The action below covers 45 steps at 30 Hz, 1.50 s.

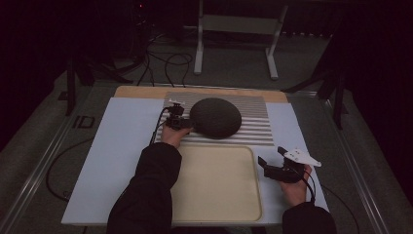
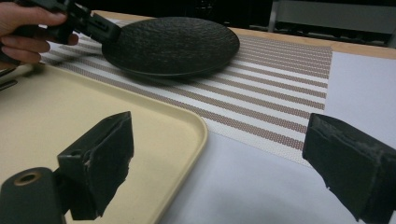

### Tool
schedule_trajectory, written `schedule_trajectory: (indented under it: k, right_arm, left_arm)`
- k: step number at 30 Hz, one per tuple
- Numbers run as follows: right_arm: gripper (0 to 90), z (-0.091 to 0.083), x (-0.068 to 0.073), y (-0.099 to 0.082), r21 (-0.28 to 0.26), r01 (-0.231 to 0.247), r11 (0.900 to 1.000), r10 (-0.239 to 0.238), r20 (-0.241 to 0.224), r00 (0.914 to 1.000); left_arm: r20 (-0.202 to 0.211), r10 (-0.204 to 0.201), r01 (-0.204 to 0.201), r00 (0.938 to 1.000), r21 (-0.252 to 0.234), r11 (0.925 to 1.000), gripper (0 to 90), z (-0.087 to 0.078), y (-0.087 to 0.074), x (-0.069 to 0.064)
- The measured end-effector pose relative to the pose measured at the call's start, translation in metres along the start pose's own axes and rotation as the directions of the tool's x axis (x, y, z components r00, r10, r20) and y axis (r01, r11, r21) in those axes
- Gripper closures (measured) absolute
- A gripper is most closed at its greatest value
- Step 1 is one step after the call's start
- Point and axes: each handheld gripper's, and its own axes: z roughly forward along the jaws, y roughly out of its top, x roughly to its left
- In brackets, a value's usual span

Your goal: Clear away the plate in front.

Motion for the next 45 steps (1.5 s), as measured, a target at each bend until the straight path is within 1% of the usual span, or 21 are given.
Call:
schedule_trajectory:
  k: [1,2,7,8,9,12,13,14,15,17,21,23,27,29,30,32,33,38,42,44,45]
  right_arm:
    - [9.1,0.0,0.0,0.0,0.0,0.0,1.0,0.0,0.0,1.0]
    - [9.1,0.0,0.0,0.0,0.001,0.001,1.0,-0.001,0.0,1.0]
    - [9.1,0.0,0.001,0.0,0.006,0.002,1.0,-0.002,0.001,1.0]
    - [9.1,0.001,0.001,0.0,0.006,0.003,1.0,-0.003,0.001,1.0]
    - [9.1,0.001,0.001,0.0,0.006,0.003,1.0,-0.003,0.0,1.0]
    - [9.1,0.0,0.0,0.0,0.007,0.003,1.0,-0.003,0.002,1.0]
    - [9.1,0.0,0.0,0.0,0.007,0.003,1.0,-0.003,0.002,1.0]
    - [9.1,0.0,0.0,0.0,0.007,0.003,1.0,-0.003,0.004,1.0]
    - [9.1,0.0,0.0,0.0,0.007,0.0,1.0,0.0,0.003,1.0]
    - [9.1,0.0,0.0,0.0,0.005,-0.001,1.0,0.001,0.001,1.0]
    - [9.1,0.0,0.0,0.0,0.008,0.002,1.0,-0.002,0.002,1.0]
    - [9.1,0.0,0.0,0.0,0.008,0.003,1.0,-0.003,0.003,1.0]
    - [9.1,0.0,0.0,0.0,0.006,0.001,1.0,-0.001,0.003,1.0]
    - [9.1,0.0,-0.001,0.0,0.005,0.001,1.0,-0.001,0.001,1.0]
    - [9.1,0.0,-0.001,0.0,0.006,0.003,1.0,-0.003,0.0,1.0]
    - [9.1,-0.001,-0.001,0.0,0.004,0.0,1.0,0.0,0.004,1.0]
    - [9.1,-0.001,-0.001,0.0,0.004,-0.001,1.0,0.001,0.004,1.0]
    - [9.1,-0.001,-0.001,0.0,0.005,0.002,1.0,-0.002,0.003,1.0]
    - [9.1,0.0,-0.002,0.0,0.011,0.003,0.9999,-0.003,0.005,1.0]
    - [9.1,0.0,-0.002,0.0,0.01,0.001,0.9999,-0.001,0.007,1.0]
    - [9.1,0.0,-0.002,0.0,0.011,-0.002,0.9999,0.001,0.008,1.0]
  left_arm:
    - [0.0,0.0,0.0,1.0,0.0,1.0,40.4,0.0,0.0,0.0]
    - [0.032,-0.006,0.007,0.9995,-0.017,0.9998,40.4,-0.001,0.001,-0.003]
    - [0.069,-0.011,0.013,0.9975,-0.022,0.9997,40.8,0.003,0.002,-0.008]
    - [0.098,-0.032,0.034,0.9947,-0.02,0.9992,40.8,0.009,0.002,-0.012]
    - [0.102,-0.038,0.04,0.9941,-0.019,0.999,39.4,0.011,0.002,-0.013]
    - [0.068,-0.058,0.059,0.996,-0.014,0.9981,39.2,0.017,0.003,-0.018]
    - [0.068,-0.058,0.059,0.996,-0.014,0.9981,41.6,0.017,0.003,-0.018]
    - [0.008,-0.082,0.083,0.9966,-0.02,0.9964,41.6,0.018,0.003,-0.02]
    - [-0.002,-0.113,0.113,0.9936,-0.033,0.9931,55.4,0.018,0.004,-0.02]
    - [-0.012,-0.157,0.156,0.9876,-0.045,0.9867,64.7,0.017,0.004,-0.019]
    - [0.015,-0.223,0.224,0.9747,-0.075,0.9717,72.6,0.015,0.004,-0.02]
    - [0.023,-0.242,0.243,0.97,-0.093,0.9655,76.6,0.014,0.006,-0.022]
    - [0.011,-0.262,0.262,0.965,-0.098,0.9601,80.4,0.013,0.01,-0.028]
    - [0.012,-0.264,0.264,0.9645,-0.103,0.9591,80.7,0.013,0.009,-0.029]
    - [0.025,-0.282,0.283,0.9592,-0.111,0.9528,81.3,0.013,0.008,-0.028]
    - [0.054,-0.333,0.337,0.9413,-0.132,0.932,83.8,0.012,0.005,-0.025]
    - [0.061,-0.344,0.35,0.9368,-0.138,0.9266,84.8,0.011,0.005,-0.024]
    - [0.047,-0.35,0.353,0.9356,-0.146,0.9241,85.4,0.01,0.007,-0.028]
    - [0.051,-0.385,0.388,0.9215,-0.156,0.9084,85.4,0.011,0.005,-0.028]
    - [0.055,-0.399,0.402,0.9155,-0.152,0.9029,85.4,0.012,0.005,-0.027]
    - [0.059,-0.409,0.413,0.9105,-0.152,0.8978,85.4,0.012,0.004,-0.027]
